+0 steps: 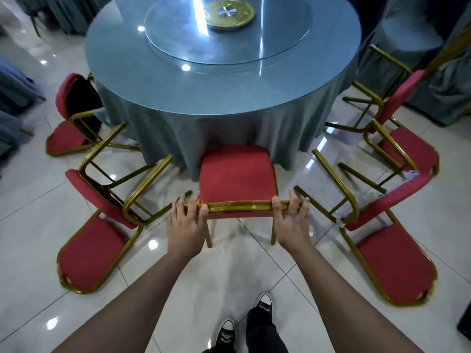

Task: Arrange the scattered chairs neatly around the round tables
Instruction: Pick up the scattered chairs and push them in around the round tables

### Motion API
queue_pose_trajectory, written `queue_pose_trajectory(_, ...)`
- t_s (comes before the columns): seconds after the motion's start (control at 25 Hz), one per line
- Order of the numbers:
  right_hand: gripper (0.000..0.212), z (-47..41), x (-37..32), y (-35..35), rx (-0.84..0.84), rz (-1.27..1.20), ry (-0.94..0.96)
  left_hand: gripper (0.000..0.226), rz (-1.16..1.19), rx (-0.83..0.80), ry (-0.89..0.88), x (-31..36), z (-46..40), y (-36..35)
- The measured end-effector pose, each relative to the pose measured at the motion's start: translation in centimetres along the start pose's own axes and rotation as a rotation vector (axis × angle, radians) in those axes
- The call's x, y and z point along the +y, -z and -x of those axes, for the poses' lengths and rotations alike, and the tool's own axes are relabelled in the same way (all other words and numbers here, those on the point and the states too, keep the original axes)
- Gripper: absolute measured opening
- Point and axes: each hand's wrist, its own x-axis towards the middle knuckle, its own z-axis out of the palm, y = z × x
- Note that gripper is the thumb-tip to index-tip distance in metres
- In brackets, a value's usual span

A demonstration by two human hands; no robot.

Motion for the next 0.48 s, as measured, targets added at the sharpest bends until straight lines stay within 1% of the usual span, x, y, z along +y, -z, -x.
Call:
queue_pose_trajectory(0.16, 0.083, -1.7, -0.9, 0.4, -0.038, 0.052, -0.003, 0.065, -0.038, -0.008, 0.029, 1.1, -1.2, 0.7)
queue_pose_trajectory(0.24, 0.078, -1.7, -0.6, 1.1, -0.041, 0.093, -0.004, 0.058, -0.126, -0.027, 0.009, 1.9, -1.1, 1.1)
queue_pose_trajectory(0.32, 0.068, -1.4, 0.1, 2.2, -0.053, 0.086, 0.021, 0.054, -0.217, -0.024, -0.114, 3.3, -0.5, 0.9)
queue_pose_trajectory(0.48, 0.042, 0.3, 2.2, 5.6, -0.036, -0.07, 0.03, 0.042, -0.176, 0.022, -0.35, 7.2, 0.6, 0.2)
